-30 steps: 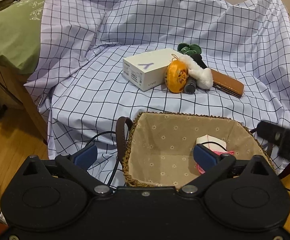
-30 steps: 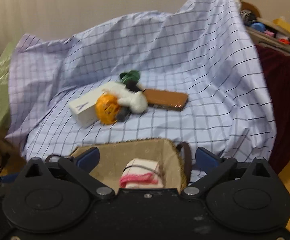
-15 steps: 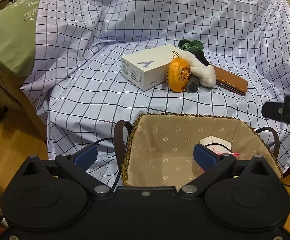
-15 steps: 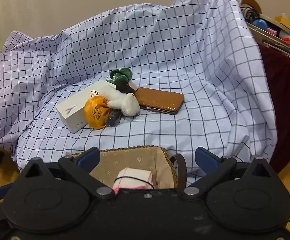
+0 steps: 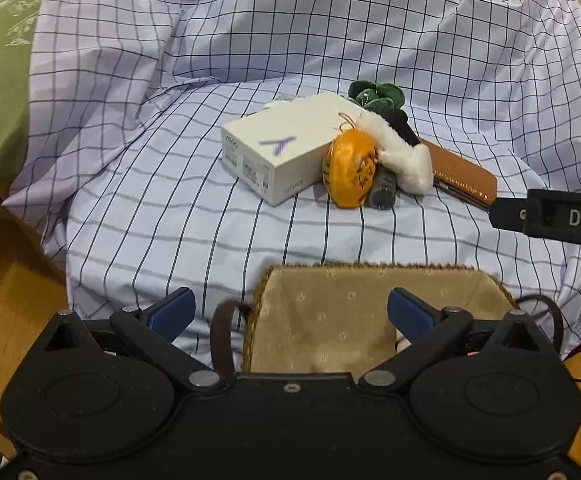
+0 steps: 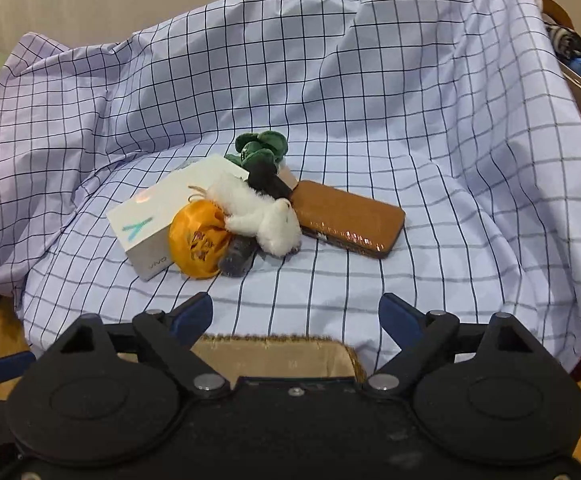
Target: Organize soft objects
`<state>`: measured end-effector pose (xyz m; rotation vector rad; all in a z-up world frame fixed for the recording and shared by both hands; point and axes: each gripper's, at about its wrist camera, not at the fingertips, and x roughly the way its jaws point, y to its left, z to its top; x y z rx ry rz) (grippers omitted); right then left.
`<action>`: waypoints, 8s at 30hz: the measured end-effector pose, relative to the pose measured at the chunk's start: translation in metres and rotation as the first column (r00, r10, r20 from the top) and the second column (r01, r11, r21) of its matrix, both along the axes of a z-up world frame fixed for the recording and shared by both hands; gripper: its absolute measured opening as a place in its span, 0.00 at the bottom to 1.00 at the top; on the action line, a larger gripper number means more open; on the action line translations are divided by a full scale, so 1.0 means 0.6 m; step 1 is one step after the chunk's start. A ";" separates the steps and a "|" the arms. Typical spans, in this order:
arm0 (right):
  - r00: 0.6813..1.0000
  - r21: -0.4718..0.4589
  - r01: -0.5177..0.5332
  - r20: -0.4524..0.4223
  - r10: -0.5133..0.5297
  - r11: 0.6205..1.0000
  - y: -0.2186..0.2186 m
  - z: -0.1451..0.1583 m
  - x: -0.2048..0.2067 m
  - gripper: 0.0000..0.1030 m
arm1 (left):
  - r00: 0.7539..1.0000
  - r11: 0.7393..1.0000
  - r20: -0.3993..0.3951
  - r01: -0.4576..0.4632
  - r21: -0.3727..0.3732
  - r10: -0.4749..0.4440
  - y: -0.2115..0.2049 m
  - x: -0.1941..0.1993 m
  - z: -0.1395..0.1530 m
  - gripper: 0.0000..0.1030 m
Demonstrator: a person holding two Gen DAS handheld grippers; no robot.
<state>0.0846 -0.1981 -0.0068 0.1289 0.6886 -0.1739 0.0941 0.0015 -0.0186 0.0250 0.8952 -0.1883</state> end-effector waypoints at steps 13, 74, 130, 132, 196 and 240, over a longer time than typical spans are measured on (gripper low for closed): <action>0.998 -0.080 0.055 -0.017 -0.056 0.995 -0.019 0.023 0.189 0.83 | 1.000 1.000 0.002 0.006 0.002 -0.006 -0.007 0.141 0.005 0.96; 0.984 -0.154 -0.024 -0.176 -0.003 0.988 -0.098 -0.060 0.577 0.60 | 0.991 0.999 -0.129 0.025 0.031 -0.021 -0.048 0.552 -0.028 0.96; 0.985 -0.155 -0.077 -0.162 0.052 0.985 -0.041 -0.018 0.604 0.64 | 0.986 0.998 -0.154 -0.058 -0.008 0.056 0.047 0.541 -0.049 0.51; 0.986 -0.153 -0.114 -0.139 0.093 0.982 -0.014 -0.002 0.599 0.64 | 0.987 0.998 -0.146 -0.069 -0.003 0.067 0.059 0.532 -0.044 0.51; 0.993 0.064 -0.042 0.116 0.034 0.997 0.019 -0.025 -0.181 0.65 | 0.998 0.997 -0.027 0.053 -0.053 -0.055 -0.004 -0.056 0.031 0.51; 0.992 0.035 -0.073 0.105 0.069 0.997 0.052 -0.046 -0.223 0.72 | 0.997 0.997 -0.013 -0.071 -0.035 0.070 0.011 -0.122 -0.004 0.74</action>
